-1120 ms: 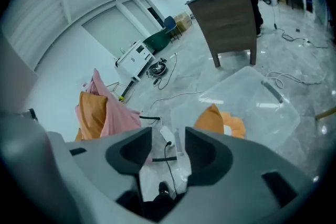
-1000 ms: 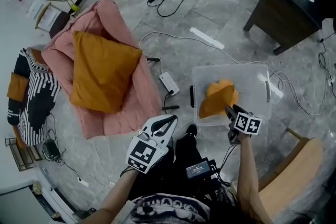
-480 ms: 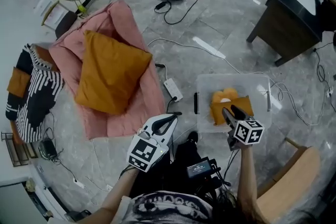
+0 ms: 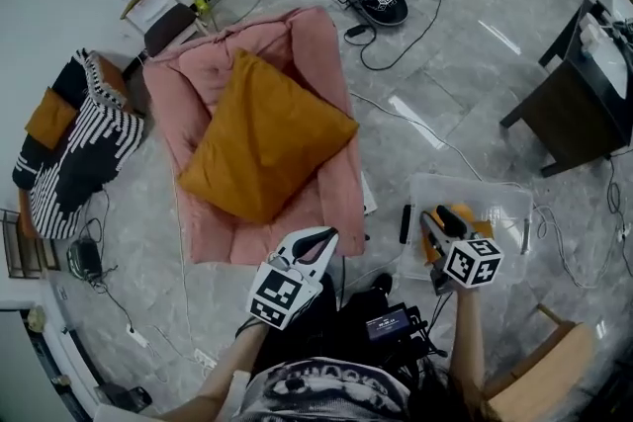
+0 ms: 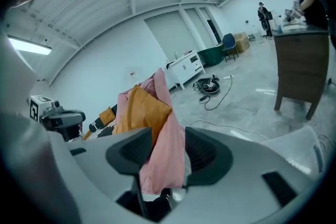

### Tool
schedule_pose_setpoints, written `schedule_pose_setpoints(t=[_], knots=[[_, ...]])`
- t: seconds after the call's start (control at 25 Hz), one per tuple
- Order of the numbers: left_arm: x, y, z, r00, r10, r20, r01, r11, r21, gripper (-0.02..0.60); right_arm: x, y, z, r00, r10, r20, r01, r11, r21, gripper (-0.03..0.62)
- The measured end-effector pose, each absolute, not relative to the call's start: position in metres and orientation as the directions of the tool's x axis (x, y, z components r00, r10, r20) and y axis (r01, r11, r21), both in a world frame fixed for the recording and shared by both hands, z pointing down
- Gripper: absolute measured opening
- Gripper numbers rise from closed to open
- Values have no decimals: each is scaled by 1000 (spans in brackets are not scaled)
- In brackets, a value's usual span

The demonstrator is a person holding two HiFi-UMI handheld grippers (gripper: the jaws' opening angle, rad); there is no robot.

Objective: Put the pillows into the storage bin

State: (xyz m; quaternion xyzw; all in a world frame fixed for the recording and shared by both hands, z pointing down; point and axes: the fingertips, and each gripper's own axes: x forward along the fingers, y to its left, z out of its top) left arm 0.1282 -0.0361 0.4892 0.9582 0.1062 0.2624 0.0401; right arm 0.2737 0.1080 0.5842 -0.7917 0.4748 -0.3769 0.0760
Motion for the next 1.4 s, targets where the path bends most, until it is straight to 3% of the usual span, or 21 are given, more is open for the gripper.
schedule_pose_setpoints(t=[0.48, 0.84, 1.28, 1.4], knots=[[94, -252, 493, 866, 147, 478, 106, -988, 113, 14, 250, -117, 555, 223, -833, 506, -752, -477, -455, 201], [62, -333, 503, 874, 70, 481, 4, -991, 136, 14, 266, -254, 537, 143, -852, 503, -857, -361, -368, 201], [25, -371, 513, 868, -3, 496, -104, -979, 177, 14, 309, -399, 537, 48, -838, 544, -951, -205, -233, 312], [16, -375, 515, 865, -15, 502, -124, -975, 185, 14, 321, -430, 539, 41, -836, 547, -957, -190, -219, 374]])
